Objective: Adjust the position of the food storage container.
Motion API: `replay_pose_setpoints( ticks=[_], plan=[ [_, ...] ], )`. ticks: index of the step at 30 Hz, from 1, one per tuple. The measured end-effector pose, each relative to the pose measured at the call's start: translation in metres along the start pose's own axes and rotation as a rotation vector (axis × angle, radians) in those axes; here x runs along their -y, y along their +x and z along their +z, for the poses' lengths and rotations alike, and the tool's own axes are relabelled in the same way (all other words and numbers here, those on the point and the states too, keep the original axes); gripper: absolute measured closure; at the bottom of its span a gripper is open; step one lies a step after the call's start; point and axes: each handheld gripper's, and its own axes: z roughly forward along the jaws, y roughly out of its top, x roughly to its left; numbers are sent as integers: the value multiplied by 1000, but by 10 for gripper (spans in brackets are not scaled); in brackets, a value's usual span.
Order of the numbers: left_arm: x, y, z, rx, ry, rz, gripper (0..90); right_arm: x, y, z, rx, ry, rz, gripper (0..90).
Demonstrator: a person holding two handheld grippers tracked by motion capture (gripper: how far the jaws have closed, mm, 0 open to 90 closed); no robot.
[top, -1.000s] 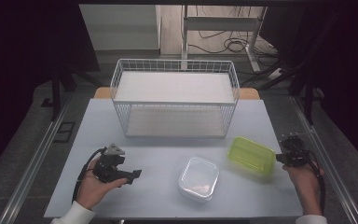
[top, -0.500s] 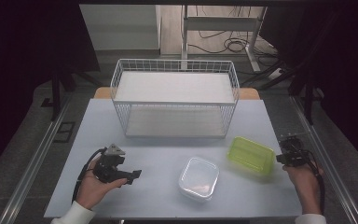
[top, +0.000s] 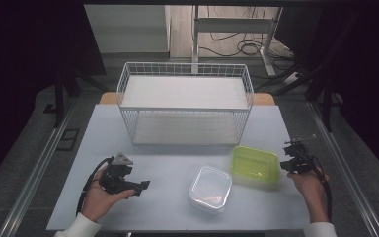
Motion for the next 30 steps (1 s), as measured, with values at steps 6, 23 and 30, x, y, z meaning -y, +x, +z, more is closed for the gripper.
replay_pose_setpoints(
  ticks=[6,23,30],
  plan=[
    [0,-1,1,3,3,4,164,8,2,-6,-16,-1,3,895],
    [-1,-3,4,5,11,11,162,4,35,-4,-58,10,-36,895],
    [0,-2,4,5,14,14,162,-5,56,2,-78,-3,-58,895]
  ],
)
